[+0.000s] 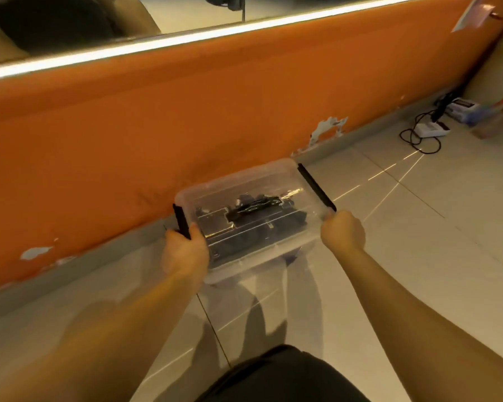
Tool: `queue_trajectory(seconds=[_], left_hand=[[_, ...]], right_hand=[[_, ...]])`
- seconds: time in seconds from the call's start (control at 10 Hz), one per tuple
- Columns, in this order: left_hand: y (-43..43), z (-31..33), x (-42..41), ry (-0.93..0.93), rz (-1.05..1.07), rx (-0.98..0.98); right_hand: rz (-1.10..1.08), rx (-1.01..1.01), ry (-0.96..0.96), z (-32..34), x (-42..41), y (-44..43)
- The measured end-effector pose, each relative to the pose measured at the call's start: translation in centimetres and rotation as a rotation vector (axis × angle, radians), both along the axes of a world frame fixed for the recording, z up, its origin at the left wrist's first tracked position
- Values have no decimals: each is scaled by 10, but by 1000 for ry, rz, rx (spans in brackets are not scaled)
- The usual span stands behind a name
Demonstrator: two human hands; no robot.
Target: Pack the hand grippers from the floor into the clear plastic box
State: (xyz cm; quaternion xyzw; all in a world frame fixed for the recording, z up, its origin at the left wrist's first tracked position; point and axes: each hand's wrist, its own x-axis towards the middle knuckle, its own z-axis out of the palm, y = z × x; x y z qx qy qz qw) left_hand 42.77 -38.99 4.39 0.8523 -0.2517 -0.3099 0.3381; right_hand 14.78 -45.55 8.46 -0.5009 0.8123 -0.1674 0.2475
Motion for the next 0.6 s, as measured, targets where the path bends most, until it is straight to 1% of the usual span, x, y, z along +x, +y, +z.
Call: queue_trajectory(seconds=[0.1,0.2,0.3,0.4,0.5,0.6], left_hand=[[-15,2,-11,-77,5,45],[-27,7,-10,-165,-18,79],[-37,13,-6,-217,-86,126],[-38,19,6,-182,-179,209],[-35,32,12,-122,-216,234],[-26,56,7,-356,-248,180]], right_hand=[[29,-18,-56,-3,10,-28],[-2,-21,-161,-8,10,-44],[-38,-42,-364,-12,-4,-43],[23,-46,-452,-10,-12,-25],[33,-76,-496,3,-21,-4],[-8,-140,-539,17,-28,15]])
